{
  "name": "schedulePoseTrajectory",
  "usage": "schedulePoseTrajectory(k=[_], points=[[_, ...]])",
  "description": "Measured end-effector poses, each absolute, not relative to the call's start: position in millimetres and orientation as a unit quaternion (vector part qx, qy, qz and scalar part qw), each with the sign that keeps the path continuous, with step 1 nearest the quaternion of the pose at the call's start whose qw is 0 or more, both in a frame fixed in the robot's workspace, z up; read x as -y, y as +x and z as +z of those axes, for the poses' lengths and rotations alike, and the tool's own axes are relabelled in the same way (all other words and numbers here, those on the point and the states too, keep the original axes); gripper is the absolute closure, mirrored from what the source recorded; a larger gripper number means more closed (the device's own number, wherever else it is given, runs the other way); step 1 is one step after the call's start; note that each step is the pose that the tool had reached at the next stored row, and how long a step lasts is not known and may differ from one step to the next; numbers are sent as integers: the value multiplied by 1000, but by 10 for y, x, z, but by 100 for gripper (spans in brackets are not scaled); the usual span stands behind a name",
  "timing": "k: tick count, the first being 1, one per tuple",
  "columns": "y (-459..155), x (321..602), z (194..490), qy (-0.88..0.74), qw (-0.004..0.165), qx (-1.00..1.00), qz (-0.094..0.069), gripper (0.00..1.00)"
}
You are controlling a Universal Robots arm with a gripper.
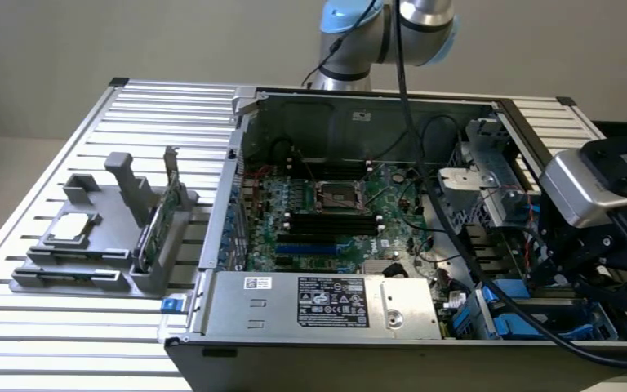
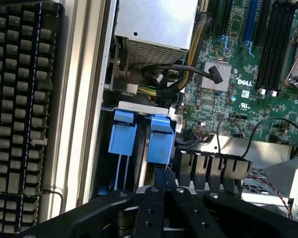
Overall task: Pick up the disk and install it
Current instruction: 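Insert the disk into the insertion slot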
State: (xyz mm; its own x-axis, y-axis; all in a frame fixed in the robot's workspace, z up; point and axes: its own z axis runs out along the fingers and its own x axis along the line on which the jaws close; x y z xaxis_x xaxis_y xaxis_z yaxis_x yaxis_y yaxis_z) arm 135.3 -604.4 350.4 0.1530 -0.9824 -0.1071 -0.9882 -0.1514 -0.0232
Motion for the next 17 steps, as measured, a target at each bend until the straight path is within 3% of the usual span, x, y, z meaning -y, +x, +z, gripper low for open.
schedulePoseTrajectory(k=[17], points=[[1368, 6045, 3294, -758, 45, -650, 33, 87]])
